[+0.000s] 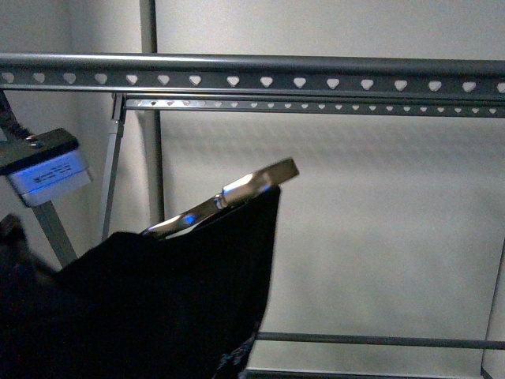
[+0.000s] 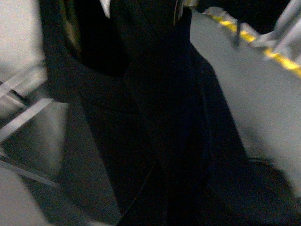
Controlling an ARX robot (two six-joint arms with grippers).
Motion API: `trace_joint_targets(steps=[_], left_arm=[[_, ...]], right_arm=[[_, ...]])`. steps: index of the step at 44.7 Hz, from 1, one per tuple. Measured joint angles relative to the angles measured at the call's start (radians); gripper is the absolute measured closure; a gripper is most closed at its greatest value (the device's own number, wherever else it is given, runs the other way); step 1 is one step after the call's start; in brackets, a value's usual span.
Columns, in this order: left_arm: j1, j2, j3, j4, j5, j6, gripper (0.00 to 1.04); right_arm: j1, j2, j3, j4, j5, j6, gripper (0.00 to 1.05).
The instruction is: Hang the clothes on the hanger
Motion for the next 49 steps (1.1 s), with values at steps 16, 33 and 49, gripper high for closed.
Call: trace_joint_targets(steps=[16,33,49], left_arm=[[-0.031,0.380,0.399,0.174,0.127,1.061,1.00],[-0.113,0.379,0.431,0.266,0.144,1.105,1.00],[-0.112,0.379,0.431,0.266,0.144,1.106,1.00]], right_arm=[[0.000,0.000,0.000,0.000,0.000,0.000,0.07],[-0.125,0.088,0.013,0.096,-0.343,0.120,0.07],[-0.232,0.826,0.293,0.702,-0.991,-0.963,0.07]])
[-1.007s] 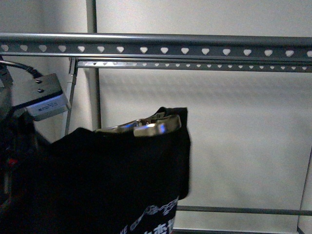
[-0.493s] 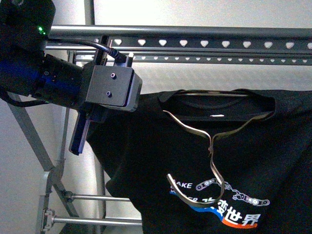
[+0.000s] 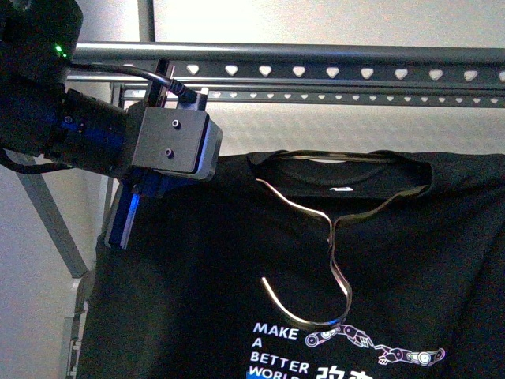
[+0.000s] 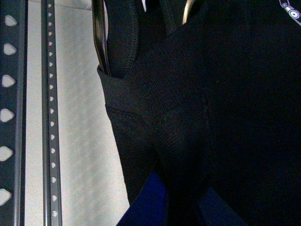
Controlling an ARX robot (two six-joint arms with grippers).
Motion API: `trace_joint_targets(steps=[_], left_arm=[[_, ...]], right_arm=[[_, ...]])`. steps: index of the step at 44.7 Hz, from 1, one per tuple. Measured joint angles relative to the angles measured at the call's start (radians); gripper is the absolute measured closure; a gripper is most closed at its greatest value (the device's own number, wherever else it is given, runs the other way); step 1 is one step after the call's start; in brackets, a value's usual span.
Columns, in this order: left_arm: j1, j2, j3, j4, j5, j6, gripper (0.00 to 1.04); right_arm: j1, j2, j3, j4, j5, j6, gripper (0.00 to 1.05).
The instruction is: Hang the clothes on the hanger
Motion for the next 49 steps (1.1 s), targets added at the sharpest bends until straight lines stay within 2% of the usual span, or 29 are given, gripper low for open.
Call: trace_joint_targets(steps=[4,6,9,20,28,38,46,49], left_arm=[[0.000,0.000,0.000,0.000,-0.001,0.000,1.00],[0.001,0.000,0.000,0.000,-0.004,0.002,1.00],[0.002,0.000,0.000,0.000,-0.005,0.002,1.00],[0.002,0.000,0.000,0.000,-0.003,0.002,1.00],[0.002,0.000,0.000,0.000,-0.004,0.002,1.00],[0.002,0.000,0.000,0.000,-0.006,0.002,1.00],[0.002,0.000,0.000,0.000,-0.007,0.002,1.00],[0.002,0.000,0.000,0.000,-0.005,0.001,1.00]], right_arm=[[0.050,0.184,0.129,-0.103,0.050,-0.398,0.07],[0.073,0.254,0.193,-0.112,0.089,-0.503,0.07],[0.100,0.352,0.298,-0.124,0.160,-0.581,0.07],[0.135,0.671,0.571,-0.198,0.364,-0.615,0.07],[0.169,0.794,0.695,-0.159,0.451,-0.524,0.07],[0.200,0.856,0.794,-0.190,0.512,-0.448,0.38],[0.201,0.883,0.818,-0.212,0.524,-0.378,0.72],[0.195,0.880,0.811,-0.212,0.519,-0.378,0.79]])
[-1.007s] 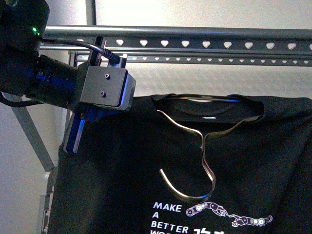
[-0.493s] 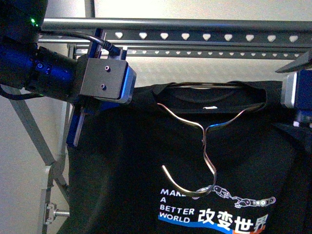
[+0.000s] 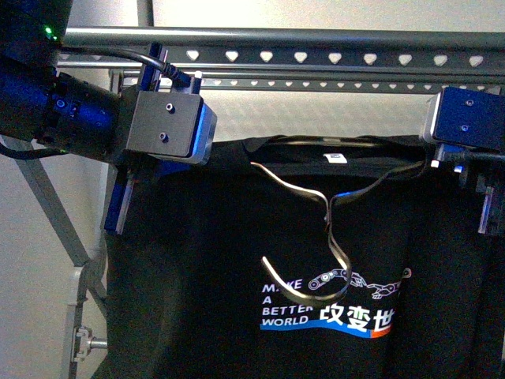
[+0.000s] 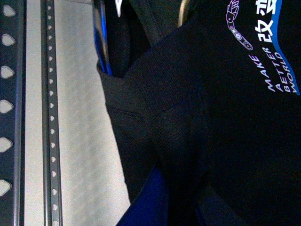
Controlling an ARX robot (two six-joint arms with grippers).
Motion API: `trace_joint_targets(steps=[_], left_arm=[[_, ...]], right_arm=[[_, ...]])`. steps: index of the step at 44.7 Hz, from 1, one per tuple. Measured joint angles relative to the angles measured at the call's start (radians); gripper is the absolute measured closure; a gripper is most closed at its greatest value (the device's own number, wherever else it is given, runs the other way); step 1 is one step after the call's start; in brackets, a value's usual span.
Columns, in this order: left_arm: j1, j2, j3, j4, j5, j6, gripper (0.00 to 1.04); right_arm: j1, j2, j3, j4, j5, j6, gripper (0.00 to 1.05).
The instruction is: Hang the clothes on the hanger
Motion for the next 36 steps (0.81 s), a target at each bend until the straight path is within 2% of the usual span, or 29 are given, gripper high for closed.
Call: trace_joint_targets(steps=[1,4,6,18,22,25,26,29,33,34,36], left_arm=[[0.000,0.000,0.000,0.000,0.002,-0.001,1.00],[0.000,0.000,0.001,0.000,0.009,-0.006,0.87],[0.000,0.000,0.002,0.001,0.010,-0.006,0.78],[-0.002,0.000,0.002,0.002,0.014,-0.006,0.30],[-0.002,0.000,-0.022,0.069,-0.017,-0.093,0.20],[0.003,0.000,-0.076,0.309,-0.118,-0.366,0.12],[0.005,0.000,-0.083,0.346,-0.135,-0.394,0.10],[0.018,0.005,-0.095,0.500,-0.234,-0.743,0.05],[0.048,-0.002,-0.086,0.542,-0.355,-1.137,0.07],[0.054,-0.005,-0.084,0.540,-0.373,-1.169,0.07],[0.073,-0.016,-0.083,0.529,-0.415,-1.351,0.07]], right_arm=[[-0.003,-0.003,-0.006,0.000,-0.004,0.000,0.82],[-0.016,-0.018,-0.049,0.003,-0.034,-0.011,0.93],[-0.027,-0.029,-0.085,0.004,-0.048,-0.024,0.95],[-0.151,-0.055,-0.260,0.008,-0.136,0.011,0.96],[-0.183,-0.049,-0.275,0.034,-0.146,0.052,0.96],[-0.207,-0.048,-0.276,0.035,-0.144,0.116,0.96],[-0.211,-0.048,-0.276,0.034,-0.142,0.122,0.96],[-0.226,-0.056,-0.275,0.014,-0.139,0.192,0.96],[-0.243,-0.079,-0.272,-0.065,-0.134,0.296,0.96],[-0.246,-0.088,-0.269,-0.094,-0.134,0.327,0.96],[-0.250,-0.102,-0.264,-0.144,-0.134,0.373,0.96]])
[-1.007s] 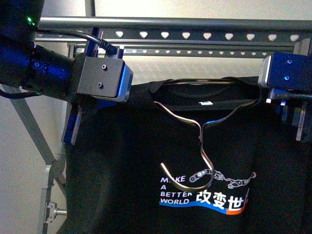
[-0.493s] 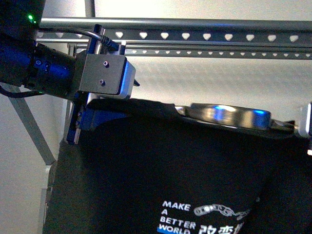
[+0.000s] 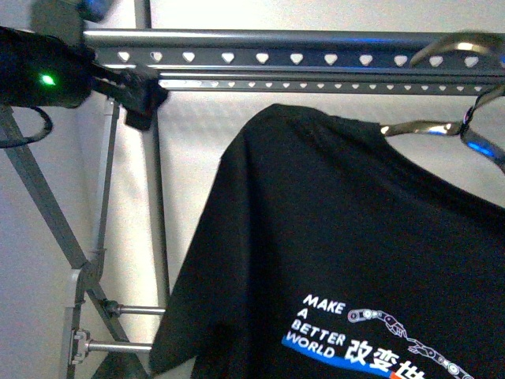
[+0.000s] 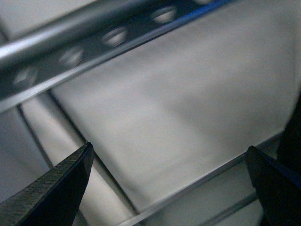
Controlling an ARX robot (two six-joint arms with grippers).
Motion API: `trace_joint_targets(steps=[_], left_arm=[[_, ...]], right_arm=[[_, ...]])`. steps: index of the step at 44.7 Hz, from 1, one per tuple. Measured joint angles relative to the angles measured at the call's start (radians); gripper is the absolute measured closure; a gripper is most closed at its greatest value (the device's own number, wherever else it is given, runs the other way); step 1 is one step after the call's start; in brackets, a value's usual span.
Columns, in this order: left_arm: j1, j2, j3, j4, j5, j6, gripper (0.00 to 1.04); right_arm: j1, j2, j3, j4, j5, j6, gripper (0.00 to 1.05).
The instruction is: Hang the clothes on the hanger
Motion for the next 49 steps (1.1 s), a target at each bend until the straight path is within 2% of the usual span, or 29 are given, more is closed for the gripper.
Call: trace_joint_targets(steps=[2,3,6,9,12,15,19,23,26,31,40,49], left_arm=[[0.024,-0.019,-0.007,0.009,-0.074,-0.291,0.07],[0.038,-0.034,-0.016,0.009,-0.079,-0.421,0.07],[0.064,-0.081,-0.058,0.029,-0.103,-0.636,0.08],[0.066,-0.152,-0.108,-0.078,-0.196,-0.623,0.19],[0.069,-0.222,-0.193,-0.096,-0.232,-0.558,0.28],[0.069,-0.283,-0.283,-0.068,-0.235,-0.502,0.36],[0.064,-0.378,-0.447,0.010,-0.234,-0.446,0.54],[0.062,-0.427,-0.564,0.057,-0.232,-0.427,0.69],[0.063,-0.471,-0.667,0.097,-0.233,-0.420,0.83],[0.064,-0.532,-0.772,0.135,-0.235,-0.415,1.01],[0.063,-0.631,-0.907,0.174,-0.233,-0.409,1.01],[0.064,-0.756,-1.043,0.180,-0.235,-0.409,1.01]], right_arm=[[-0.003,-0.028,0.014,-0.087,0.005,0.066,0.96],[-0.003,-0.045,0.027,-0.137,0.016,0.099,0.96],[0.000,-0.069,0.085,-0.282,0.053,0.185,0.96],[0.011,-0.080,0.151,-0.405,0.069,0.285,0.96],[0.024,-0.084,0.203,-0.492,0.042,0.364,0.96],[0.040,-0.082,0.259,-0.563,0.027,0.481,0.96],[0.066,-0.057,0.373,-0.666,0.012,0.630,0.96],[0.087,-0.013,0.465,-0.723,0.012,0.694,0.96],[0.109,0.035,0.541,-0.759,0.037,0.747,0.96],[0.134,0.082,0.603,-0.788,0.066,0.763,0.96],[0.168,0.059,0.555,-0.728,0.071,0.786,0.96],[0.139,-0.156,0.277,-0.631,-0.055,0.860,0.96]])
